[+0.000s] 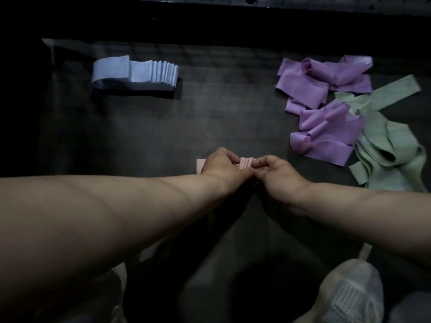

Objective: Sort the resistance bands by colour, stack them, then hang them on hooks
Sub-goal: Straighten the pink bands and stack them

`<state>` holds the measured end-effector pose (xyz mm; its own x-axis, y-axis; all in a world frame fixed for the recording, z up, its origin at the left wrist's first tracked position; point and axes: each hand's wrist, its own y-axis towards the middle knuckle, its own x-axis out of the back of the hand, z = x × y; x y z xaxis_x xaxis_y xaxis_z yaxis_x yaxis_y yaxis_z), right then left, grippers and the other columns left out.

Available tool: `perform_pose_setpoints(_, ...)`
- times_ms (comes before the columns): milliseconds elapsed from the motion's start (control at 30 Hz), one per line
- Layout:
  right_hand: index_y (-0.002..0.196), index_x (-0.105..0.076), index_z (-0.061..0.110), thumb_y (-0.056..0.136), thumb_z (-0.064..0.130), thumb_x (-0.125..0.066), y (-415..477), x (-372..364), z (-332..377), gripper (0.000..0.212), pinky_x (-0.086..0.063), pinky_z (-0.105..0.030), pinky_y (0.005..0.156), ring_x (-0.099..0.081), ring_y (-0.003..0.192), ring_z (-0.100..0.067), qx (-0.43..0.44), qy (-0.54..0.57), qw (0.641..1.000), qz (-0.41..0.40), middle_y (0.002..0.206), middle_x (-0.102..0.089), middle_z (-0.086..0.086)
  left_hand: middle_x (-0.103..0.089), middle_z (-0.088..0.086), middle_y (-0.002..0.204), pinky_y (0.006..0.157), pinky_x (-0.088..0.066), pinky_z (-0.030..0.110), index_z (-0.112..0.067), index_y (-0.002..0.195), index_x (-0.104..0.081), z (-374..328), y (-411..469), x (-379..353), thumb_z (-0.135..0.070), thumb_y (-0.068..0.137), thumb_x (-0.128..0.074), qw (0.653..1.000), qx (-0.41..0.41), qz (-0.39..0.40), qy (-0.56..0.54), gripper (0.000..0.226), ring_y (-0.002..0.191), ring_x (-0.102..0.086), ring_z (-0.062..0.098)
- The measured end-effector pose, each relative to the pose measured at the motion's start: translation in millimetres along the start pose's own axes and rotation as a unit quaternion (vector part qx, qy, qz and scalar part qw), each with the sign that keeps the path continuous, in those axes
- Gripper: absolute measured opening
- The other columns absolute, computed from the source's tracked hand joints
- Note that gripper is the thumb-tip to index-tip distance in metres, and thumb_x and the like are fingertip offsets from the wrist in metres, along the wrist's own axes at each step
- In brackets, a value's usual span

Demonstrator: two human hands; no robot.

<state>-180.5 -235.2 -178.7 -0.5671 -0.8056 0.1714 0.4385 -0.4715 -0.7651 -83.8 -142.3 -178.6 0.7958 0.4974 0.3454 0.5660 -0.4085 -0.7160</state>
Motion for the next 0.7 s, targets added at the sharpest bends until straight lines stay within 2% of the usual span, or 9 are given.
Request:
perform_pose_setpoints(133, 0.089, -0.068, 0.01, 0.092, -0.008, -0.044, -11, -1, 11, 0.031, -0.049, -0.02, 0.048, -0.062, 0.052, -0.009, -0.037, 0.079, 0.996, 0.016, 0.07, -0.068, -0.008, -0.072, -0.004, 0.086, 0.075, -0.059, 0.029, -0.023, 0.091, -0.063, -2, 0, -1, -0.049, 0.07, -0.083, 0.999, 0.008, 0.03, -0.022, 0.039, 0.078, -0.069, 0.014)
perform_pose_setpoints(200, 0.091, -0.072, 0.01, 0.092, -0.002, -0.044, -14, -3, 15, 0.031, -0.056, -0.023, 0.061, -0.067, 0.068, -0.013, -0.045, 0.112, 0.993, 0.02, 0.079, -0.071, -0.008, -0.073, -0.001, 0.084, 0.077, -0.059, 0.033, -0.022, 0.086, -0.066, -5, 0, 2, -0.043, 0.073, -0.074, 0.998, 0.024, 0.041, -0.043, 0.026, 0.08, -0.07, 0.018)
perform_pose_setpoints(267, 0.099, -0.072, 0.011, 0.096, 0.011, -0.049, -14, -5, 13, 0.023, -0.056, -0.031, 0.07, -0.067, 0.081, -0.02, -0.052, 0.094, 0.994, -0.014, 0.092, -0.071, -0.011, -0.075, 0.006, 0.087, 0.076, -0.059, 0.034, -0.019, 0.082, -0.067, -7, 1, 6, -0.025, 0.078, -0.059, 0.994, 0.045, 0.059, -0.086, 0.011, 0.084, -0.072, 0.026)
perform_pose_setpoints(300, 0.098, -0.071, 0.013, 0.098, 0.017, -0.053, -14, -6, 10, 0.019, -0.054, -0.032, 0.068, -0.066, 0.08, -0.021, -0.045, 0.057, 0.997, -0.029, 0.093, -0.071, -0.011, -0.074, 0.009, 0.089, 0.069, -0.056, 0.031, -0.017, 0.082, -0.066, -8, 1, 8, -0.012, 0.083, -0.051, 0.991, 0.053, 0.073, -0.103, 0.016, 0.081, -0.071, 0.026)
perform_pose_setpoints(367, 0.092, -0.071, 0.018, 0.095, 0.025, -0.063, -12, -7, 1, 0.011, -0.049, -0.026, 0.06, -0.064, 0.073, -0.016, -0.012, -0.017, 0.999, -0.043, 0.088, -0.072, -0.005, -0.07, 0.01, 0.084, 0.056, -0.048, 0.026, -0.012, 0.085, -0.063, -8, 0, 11, 0.007, 0.086, -0.036, 0.985, 0.07, 0.093, -0.131, 0.033, 0.068, -0.064, 0.02)
perform_pose_setpoints(433, 0.094, -0.069, 0.02, 0.088, 0.024, -0.074, -12, -7, -6, 0.009, -0.047, -0.018, 0.059, -0.064, 0.072, -0.01, 0.024, -0.052, 0.997, -0.058, 0.086, -0.072, 0.0, -0.066, 0.009, 0.079, 0.05, -0.044, 0.022, -0.009, 0.086, -0.063, -8, -3, 13, 0.013, 0.085, -0.031, 0.981, 0.075, 0.103, -0.149, 0.038, 0.061, -0.059, 0.016)
perform_pose_setpoints(567, 0.099, -0.057, 0.017, 0.072, 0.033, -0.087, -9, -4, -8, 0.043, -0.053, -0.026, 0.072, -0.065, 0.075, -0.009, 0.047, -0.158, 0.978, -0.125, 0.085, -0.068, 0.005, -0.068, 0.014, 0.077, 0.063, -0.049, 0.029, -0.011, 0.077, -0.07, -7, -5, 16, 0.013, 0.081, -0.034, 0.982, 0.069, 0.113, -0.133, 0.043, 0.073, -0.062, 0.025)
perform_pose_setpoints(633, 0.097, -0.056, 0.017, 0.073, 0.034, -0.086, -5, -2, -7, 0.042, -0.053, -0.029, 0.074, -0.064, 0.076, -0.011, 0.061, -0.188, 0.971, -0.133, 0.085, -0.066, 0.005, -0.07, 0.017, 0.083, 0.072, -0.05, 0.034, -0.013, 0.076, -0.071, -7, -6, 18, 0.012, 0.08, -0.036, 0.983, 0.064, 0.128, -0.12, 0.044, 0.081, -0.064, 0.028)
perform_pose_setpoints(700, 0.094, -0.056, 0.017, 0.077, 0.03, -0.084, -2, 0, -6, 0.035, -0.05, -0.022, 0.067, -0.061, 0.071, -0.009, 0.078, -0.21, 0.966, -0.132, 0.081, -0.064, 0.006, -0.072, 0.021, 0.093, 0.077, -0.052, 0.038, -0.014, 0.079, -0.071, -8, -6, 18, 0.012, 0.081, -0.037, 0.984, 0.052, 0.137, -0.102, 0.043, 0.086, -0.068, 0.031)
